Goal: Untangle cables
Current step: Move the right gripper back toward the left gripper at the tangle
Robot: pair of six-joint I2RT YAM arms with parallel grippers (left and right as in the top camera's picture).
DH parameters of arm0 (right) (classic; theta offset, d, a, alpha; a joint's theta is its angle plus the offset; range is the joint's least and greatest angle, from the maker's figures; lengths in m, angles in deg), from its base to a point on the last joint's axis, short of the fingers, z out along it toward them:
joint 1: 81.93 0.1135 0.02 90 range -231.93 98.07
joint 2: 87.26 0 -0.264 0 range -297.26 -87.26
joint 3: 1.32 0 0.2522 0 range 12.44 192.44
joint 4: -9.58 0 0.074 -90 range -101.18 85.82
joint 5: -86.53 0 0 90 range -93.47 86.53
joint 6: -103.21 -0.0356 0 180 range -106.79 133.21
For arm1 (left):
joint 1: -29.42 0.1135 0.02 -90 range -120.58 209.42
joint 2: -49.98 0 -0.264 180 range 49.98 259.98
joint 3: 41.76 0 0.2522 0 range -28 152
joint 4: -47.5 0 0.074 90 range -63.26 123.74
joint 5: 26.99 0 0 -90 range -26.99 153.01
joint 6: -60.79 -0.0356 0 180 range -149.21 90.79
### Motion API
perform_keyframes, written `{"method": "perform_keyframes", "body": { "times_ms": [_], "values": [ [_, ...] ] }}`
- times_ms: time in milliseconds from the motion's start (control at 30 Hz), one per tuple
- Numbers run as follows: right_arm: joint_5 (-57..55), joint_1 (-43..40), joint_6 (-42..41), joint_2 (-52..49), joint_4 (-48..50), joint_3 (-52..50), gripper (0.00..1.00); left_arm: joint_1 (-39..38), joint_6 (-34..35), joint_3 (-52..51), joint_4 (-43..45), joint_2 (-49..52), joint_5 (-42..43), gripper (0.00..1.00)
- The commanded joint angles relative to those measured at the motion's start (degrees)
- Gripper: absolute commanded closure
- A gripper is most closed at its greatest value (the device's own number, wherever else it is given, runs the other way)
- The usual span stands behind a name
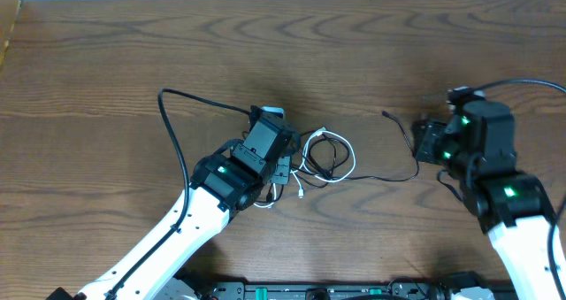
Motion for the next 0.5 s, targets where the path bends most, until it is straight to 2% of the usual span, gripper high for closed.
{"method": "perform_keyframes", "body": {
  "times_ms": [0,133,467],
  "values": [
    [12.02,1.66,4.79,-5.16,1.44,0.17,0.61,0.09,-0.48,0.31,0.22,0.33,0.74,0.76],
    [16.22,4.20,5.31,-12.61,3.15,0.17,0.56,0.09,-0.48,0.31,0.13,0.33,0.74,0.75],
    [18.58,11.80,5.29,-28.39,9.44,0.17,0.56,0.09,-0.48,0.31,-0.22,0.33,0.74,0.75]
  ]
}}
